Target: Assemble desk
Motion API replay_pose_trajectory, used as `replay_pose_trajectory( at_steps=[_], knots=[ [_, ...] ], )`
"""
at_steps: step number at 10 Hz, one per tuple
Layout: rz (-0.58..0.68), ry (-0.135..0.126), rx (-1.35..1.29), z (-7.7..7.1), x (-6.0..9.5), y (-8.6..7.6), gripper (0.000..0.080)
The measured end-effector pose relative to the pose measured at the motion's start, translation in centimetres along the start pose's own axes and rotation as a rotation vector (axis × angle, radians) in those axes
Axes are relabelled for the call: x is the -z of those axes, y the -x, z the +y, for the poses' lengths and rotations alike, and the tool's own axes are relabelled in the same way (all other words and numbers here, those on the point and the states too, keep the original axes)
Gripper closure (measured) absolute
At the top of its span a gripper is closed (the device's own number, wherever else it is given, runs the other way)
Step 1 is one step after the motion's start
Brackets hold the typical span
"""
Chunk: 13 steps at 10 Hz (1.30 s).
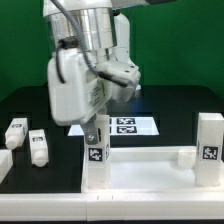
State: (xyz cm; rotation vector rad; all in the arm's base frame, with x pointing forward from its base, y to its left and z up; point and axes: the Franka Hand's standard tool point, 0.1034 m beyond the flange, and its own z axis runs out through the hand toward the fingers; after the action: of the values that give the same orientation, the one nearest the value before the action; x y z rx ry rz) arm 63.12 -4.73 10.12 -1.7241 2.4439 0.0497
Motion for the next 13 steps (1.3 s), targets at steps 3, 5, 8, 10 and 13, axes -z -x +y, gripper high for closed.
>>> replay_pose_trajectory(
  at_steps=[3, 5, 8, 10, 13],
  knots=[
    [0.006, 0.005, 0.104, 0.04, -0.02, 0.07, 0.0420],
    [0.005, 0.011, 0.482, 0.10, -0.02, 0.01, 0.0286],
    [0.002, 0.022, 0.712, 0.18, -0.04, 0.00, 0.0158],
    [0.002, 0.024, 0.823, 0.18, -0.04, -0.03, 0.0151],
    [0.041, 0.038, 1.381, -0.21, 0.03, -0.50, 0.0151]
  ],
)
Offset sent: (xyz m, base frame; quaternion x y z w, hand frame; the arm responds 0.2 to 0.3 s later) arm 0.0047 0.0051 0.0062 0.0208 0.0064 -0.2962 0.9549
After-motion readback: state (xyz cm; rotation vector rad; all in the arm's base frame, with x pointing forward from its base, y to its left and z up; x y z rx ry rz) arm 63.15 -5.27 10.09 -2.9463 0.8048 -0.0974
